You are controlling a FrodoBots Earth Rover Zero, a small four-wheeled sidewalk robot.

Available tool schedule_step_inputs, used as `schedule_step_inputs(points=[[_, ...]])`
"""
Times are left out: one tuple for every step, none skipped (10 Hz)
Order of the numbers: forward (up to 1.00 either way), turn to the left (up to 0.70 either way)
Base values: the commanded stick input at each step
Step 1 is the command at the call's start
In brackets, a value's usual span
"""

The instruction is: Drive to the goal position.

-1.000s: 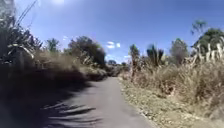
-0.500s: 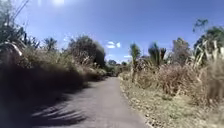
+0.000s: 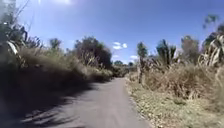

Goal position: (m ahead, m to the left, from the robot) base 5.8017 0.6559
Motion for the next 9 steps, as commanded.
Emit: schedule_step_inputs(points=[[0.70, 0.00], [0.70, 0.06], [0.70, 0.14], [0.70, 0.22], [0.70, 0.10], [0.70, 0.05], [0.70, 0.00], [0.70, 0.00], [0.70, 0.00]])
